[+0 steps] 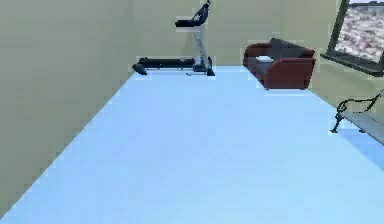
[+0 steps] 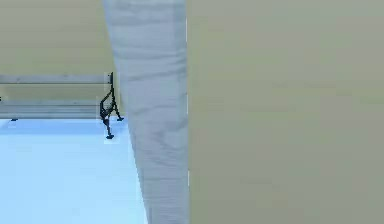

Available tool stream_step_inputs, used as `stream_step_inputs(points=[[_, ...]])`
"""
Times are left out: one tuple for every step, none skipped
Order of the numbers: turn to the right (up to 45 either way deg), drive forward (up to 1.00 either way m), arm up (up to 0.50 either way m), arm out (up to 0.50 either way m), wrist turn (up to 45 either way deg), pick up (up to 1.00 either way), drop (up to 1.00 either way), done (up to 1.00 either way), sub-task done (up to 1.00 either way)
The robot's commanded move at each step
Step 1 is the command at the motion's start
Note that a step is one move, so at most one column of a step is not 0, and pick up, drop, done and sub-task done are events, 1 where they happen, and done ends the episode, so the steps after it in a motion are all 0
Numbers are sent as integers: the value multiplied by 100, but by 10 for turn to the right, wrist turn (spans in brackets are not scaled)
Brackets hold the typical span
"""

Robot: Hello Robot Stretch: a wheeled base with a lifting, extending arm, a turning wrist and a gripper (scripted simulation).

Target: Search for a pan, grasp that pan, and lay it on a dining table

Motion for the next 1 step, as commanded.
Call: stream_step_inputs(points=[[-450,0,0,0,0,0,0,0,0]])
